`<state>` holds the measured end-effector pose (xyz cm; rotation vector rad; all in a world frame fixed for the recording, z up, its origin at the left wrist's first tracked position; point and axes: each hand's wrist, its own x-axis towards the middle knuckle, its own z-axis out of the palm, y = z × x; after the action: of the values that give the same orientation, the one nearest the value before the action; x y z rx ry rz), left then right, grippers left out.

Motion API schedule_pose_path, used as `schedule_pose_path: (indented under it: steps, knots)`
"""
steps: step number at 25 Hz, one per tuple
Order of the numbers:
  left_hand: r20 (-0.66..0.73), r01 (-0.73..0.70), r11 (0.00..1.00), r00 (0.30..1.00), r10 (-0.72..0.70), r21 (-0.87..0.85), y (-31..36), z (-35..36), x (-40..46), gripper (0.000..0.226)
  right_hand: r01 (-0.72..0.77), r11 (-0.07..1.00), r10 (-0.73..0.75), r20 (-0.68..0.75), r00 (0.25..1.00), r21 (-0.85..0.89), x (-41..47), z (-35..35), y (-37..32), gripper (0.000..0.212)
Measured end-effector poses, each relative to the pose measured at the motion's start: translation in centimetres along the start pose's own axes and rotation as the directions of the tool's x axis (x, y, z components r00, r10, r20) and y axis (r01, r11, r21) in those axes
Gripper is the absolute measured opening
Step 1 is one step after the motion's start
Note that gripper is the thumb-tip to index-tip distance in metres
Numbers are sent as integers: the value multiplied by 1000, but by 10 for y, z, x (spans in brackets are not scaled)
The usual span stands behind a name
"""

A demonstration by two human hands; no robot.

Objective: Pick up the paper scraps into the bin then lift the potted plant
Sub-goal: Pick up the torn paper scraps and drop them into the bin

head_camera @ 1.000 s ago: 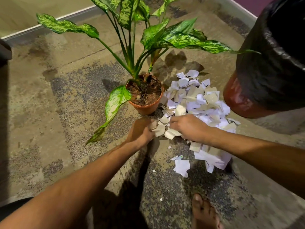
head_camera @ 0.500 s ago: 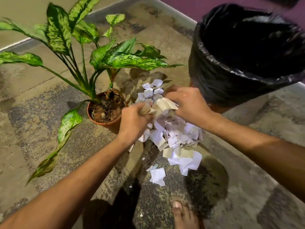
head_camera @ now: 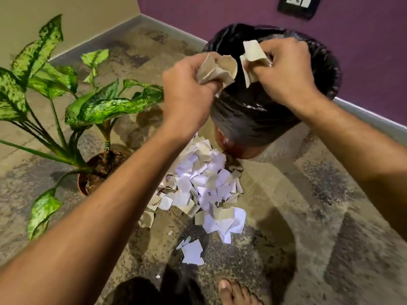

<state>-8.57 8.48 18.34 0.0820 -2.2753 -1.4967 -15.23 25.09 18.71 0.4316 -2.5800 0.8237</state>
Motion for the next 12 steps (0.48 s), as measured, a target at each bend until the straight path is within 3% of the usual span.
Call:
schedule_pose_path:
  steps: [4, 8, 10, 12]
  knots:
    - [66, -74, 990, 996, 66, 122, 18, 23, 18, 21, -136, 988, 143, -87, 986, 73, -2, -9, 22, 36]
    - [135, -149, 954, 984, 117, 261, 22, 39, 29, 21, -201, 973, 208, -61, 976, 114, -7, -14, 32, 39]
    - [178, -189, 935, 974, 140, 301, 23, 45, 32, 27, -241, 960, 245, -16, 969, 143, -10, -13, 33, 49]
    - [228, -225, 914, 962, 152, 339, 24, 48, 32, 46, -262, 951, 260, 33, 965, 164, -11, -14, 33, 54]
